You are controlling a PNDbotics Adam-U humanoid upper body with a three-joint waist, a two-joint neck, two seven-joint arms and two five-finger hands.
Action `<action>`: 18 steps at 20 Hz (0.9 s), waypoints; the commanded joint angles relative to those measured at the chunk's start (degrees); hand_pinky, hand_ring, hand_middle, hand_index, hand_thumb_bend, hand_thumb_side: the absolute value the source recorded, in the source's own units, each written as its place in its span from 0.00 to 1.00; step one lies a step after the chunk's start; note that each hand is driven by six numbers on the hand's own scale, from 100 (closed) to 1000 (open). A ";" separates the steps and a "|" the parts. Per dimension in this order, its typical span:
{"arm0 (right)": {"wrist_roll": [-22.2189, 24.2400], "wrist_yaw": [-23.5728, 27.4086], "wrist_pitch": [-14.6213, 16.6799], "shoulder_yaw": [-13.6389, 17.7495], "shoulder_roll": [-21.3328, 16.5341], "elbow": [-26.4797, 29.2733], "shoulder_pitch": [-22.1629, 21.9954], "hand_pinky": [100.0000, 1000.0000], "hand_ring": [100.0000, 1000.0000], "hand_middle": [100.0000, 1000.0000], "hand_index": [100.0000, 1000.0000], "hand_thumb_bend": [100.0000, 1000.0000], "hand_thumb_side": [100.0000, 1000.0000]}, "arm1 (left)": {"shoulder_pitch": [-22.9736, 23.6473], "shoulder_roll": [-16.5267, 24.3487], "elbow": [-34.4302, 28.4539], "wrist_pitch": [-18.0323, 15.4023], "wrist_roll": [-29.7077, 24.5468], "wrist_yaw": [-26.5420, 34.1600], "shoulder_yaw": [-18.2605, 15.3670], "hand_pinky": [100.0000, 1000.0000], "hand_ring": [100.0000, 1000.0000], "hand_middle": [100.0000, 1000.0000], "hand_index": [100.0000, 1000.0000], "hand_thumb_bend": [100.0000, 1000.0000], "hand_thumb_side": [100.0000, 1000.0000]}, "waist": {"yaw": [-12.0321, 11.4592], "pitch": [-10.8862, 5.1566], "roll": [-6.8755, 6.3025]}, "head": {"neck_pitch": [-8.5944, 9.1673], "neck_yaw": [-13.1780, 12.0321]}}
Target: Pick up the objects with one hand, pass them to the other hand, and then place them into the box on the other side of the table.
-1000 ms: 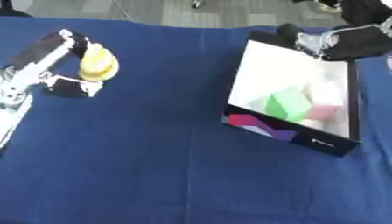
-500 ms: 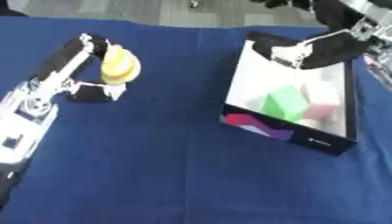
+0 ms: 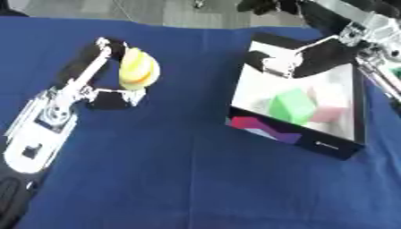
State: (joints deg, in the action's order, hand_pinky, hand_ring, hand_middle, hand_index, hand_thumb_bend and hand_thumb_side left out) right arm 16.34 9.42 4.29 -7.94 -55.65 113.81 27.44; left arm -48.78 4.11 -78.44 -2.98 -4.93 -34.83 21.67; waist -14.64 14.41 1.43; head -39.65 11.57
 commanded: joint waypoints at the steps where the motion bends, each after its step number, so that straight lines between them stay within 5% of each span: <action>1: 0.72 -1.21 0.05 -0.24 -0.72 0.79 1.21 0.85 0.84 0.73 0.89 0.33 0.14 | -0.54 -1.00 -1.31 -0.79 1.53 0.22 0.27 0.65 0.46 0.39 0.47 0.00 0.00 | -0.15 -1.23 0.75 | 0.33 0.76; 18: 4.91 -9.29 0.65 -3.74 0.76 0.79 3.75 0.84 0.82 0.71 0.86 0.43 0.03 | -1.05 -5.69 1.47 -4.47 -0.49 -5.93 2.16 0.64 0.46 0.38 0.46 0.00 0.00 | -0.49 -0.56 0.58 | -0.25 4.16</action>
State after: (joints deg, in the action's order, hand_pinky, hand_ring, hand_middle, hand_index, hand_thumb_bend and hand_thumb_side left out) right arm 20.84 0.72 4.79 -12.07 -53.98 113.83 30.30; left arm -48.53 -1.15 -76.54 -7.06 -5.41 -40.48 23.86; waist -15.15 14.48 1.46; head -39.73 15.50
